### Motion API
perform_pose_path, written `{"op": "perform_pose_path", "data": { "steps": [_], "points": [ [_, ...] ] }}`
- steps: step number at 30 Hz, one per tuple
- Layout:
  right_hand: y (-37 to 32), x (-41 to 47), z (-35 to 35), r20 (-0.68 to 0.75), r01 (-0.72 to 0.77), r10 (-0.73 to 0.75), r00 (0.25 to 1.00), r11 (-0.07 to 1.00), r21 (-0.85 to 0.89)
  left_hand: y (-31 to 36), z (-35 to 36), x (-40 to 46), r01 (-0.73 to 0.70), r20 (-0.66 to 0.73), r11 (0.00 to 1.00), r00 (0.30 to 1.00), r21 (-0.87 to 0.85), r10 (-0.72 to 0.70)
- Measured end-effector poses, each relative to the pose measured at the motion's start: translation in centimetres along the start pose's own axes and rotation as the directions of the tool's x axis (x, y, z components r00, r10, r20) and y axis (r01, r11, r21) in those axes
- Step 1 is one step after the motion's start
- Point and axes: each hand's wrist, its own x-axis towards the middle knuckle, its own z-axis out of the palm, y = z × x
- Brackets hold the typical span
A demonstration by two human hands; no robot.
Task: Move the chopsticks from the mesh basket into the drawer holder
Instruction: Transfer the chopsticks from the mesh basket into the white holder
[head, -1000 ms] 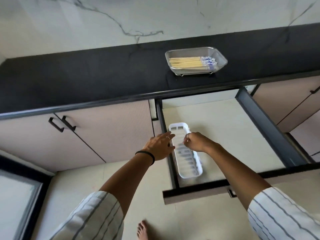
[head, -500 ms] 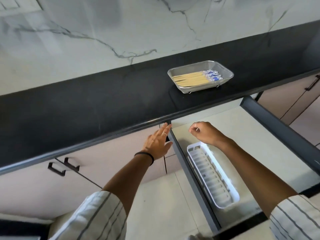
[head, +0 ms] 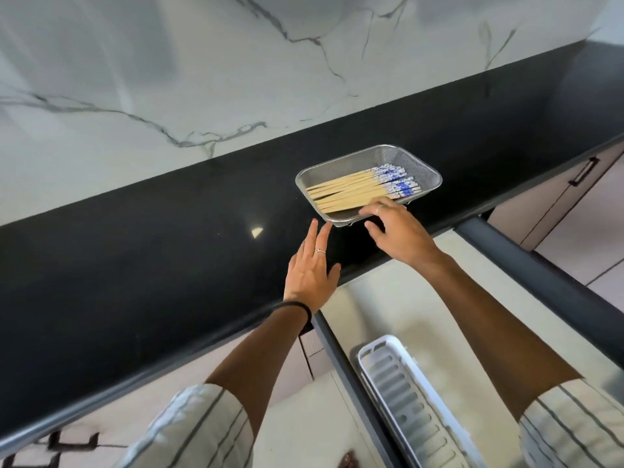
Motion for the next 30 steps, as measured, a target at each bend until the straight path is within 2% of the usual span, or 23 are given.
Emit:
{"op": "perform_pose_path", "data": {
  "steps": [5, 11, 15, 21, 24, 30],
  "points": [
    [2.0, 4.1, 0.6, -0.007, -0.077, 0.077, 0.997, 0.995, -0.065, -0.6, 1.4, 4.4, -0.024, 0.003, 1.0, 1.0, 0.016, 0.024],
    [4.2, 6.5, 0.9, 0.049, -0.232, 0.238, 0.97, 0.968, -0.095, -1.0, 3.0, 6.6, -0.005, -0.079, 0.998, 0.997, -0.063, 0.0],
    [4.8, 7.7, 1.2, 0.122, -0.318, 0.328, 0.937, 0.943, -0.096, -1.0, 4.1, 7.1, 0.002, -0.11, 0.982, 0.994, -0.19, -0.024],
    [5.0, 10.4, 1.9, 0.221, -0.404, 0.439, 0.871, 0.896, -0.186, -1.2, 5.1, 7.6, -0.016, -0.137, 0.946, 0.99, -0.324, -0.03],
    [5.0, 11.3, 2.5, 0.234, -0.406, 0.46, 0.857, 0.88, -0.245, -1.5, 5.4, 7.8, -0.047, -0.141, 0.925, 0.99, -0.377, -0.007],
    [4.8, 12.3, 2.8, 0.237, -0.348, 0.444, 0.864, 0.868, -0.355, -1.7, 5.4, 7.8, 0.016, -0.096, 0.878, 0.993, -0.479, -0.071]
  ]
}}
